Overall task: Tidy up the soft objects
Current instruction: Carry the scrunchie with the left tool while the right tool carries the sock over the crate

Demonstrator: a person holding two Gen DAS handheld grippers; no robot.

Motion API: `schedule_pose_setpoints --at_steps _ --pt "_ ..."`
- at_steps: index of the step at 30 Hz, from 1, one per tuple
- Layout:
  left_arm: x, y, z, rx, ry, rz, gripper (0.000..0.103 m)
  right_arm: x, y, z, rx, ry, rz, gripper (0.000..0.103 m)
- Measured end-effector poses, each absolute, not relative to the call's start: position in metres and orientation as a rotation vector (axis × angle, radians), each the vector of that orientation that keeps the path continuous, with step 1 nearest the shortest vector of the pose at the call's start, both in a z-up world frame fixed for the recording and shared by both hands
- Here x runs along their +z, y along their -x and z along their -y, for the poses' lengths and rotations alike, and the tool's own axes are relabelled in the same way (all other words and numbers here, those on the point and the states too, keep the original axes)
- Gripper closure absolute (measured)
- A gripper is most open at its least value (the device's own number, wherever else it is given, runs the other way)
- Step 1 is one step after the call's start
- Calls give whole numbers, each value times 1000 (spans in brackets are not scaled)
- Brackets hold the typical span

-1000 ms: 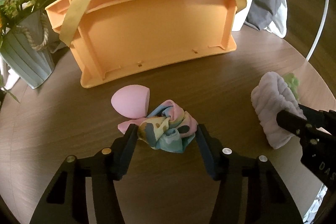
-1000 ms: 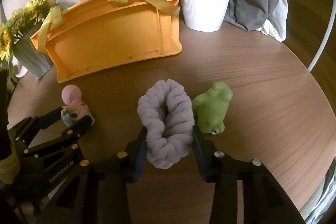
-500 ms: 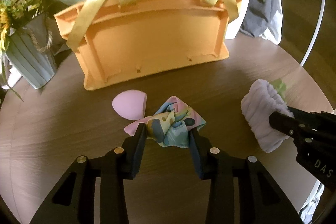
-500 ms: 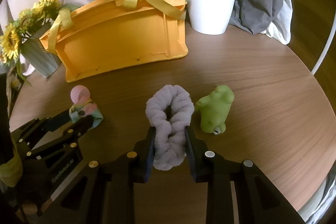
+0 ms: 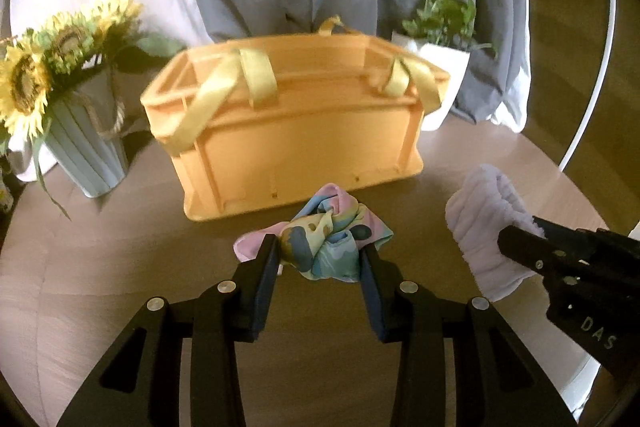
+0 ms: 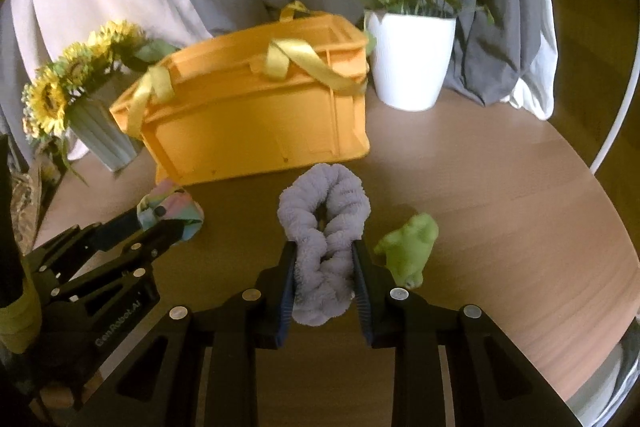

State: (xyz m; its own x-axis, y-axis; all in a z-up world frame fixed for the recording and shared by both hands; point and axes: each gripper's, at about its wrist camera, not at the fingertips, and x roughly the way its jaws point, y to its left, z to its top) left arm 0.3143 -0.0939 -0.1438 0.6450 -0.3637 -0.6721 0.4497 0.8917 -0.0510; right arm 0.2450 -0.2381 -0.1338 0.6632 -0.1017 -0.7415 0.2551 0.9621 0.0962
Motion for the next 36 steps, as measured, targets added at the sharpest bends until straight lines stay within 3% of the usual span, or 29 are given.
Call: schedule_pose_setpoints --at_steps 36 --pt "-24 -339 69 -423 -68 -422 64 -26 -283 241 -156 -195 -470 75"
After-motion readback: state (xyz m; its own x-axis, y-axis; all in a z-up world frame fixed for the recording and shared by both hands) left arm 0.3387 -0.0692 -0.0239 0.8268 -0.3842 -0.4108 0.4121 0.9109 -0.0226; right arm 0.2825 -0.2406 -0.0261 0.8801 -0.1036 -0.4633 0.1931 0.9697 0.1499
